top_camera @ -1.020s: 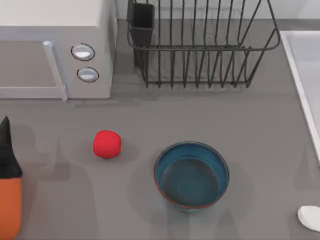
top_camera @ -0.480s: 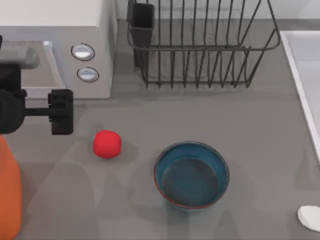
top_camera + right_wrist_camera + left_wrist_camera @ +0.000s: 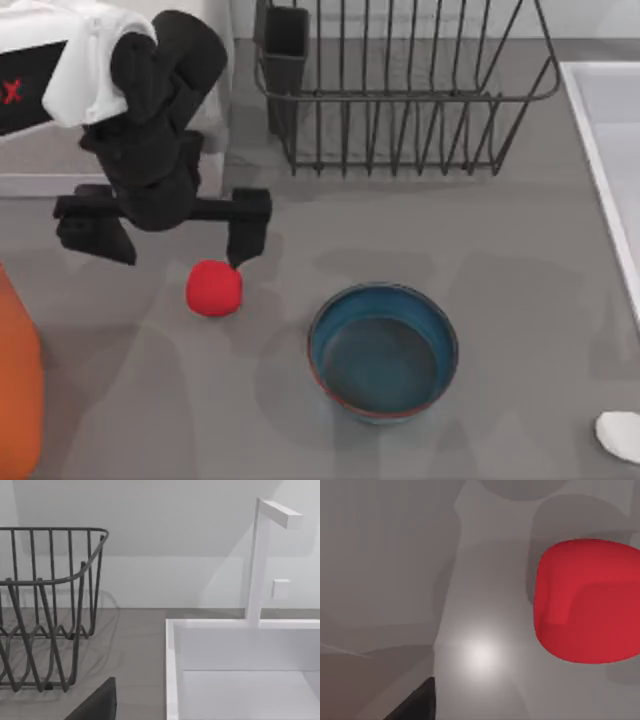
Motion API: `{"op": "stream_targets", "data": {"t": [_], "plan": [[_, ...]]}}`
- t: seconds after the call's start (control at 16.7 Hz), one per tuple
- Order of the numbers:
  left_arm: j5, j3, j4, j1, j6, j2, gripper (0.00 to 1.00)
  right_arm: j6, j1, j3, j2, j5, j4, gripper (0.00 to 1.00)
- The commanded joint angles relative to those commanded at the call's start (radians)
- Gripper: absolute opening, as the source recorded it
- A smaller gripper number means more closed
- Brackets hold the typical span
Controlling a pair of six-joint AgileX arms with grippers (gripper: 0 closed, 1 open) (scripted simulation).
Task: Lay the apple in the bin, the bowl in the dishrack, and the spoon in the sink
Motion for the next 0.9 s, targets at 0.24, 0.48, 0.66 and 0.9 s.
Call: {"op": "stream_targets", "data": {"t": [0.24,0.48,0.66,0.9], "plan": [[0.001,0.143,-0.076,-0.033,-0.034,0.151,1.0,0.0,0.0,0.0,0.0,0.0,0.0,1.0],[0.001,0.164,-0.085,-0.037,-0.038,0.169,1.0,0.0,0.0,0.0,0.0,0.0,0.0,1.0],[0.001,0.159,-0.08,-0.032,-0.037,0.168,1.0,0.0,0.0,0.0,0.0,0.0,0.0,1.0],[0.002,0.094,0.034,-0.034,-0.035,0.214,1.0,0.0,0.0,0.0,0.0,0.0,0.0,1.0]]}}
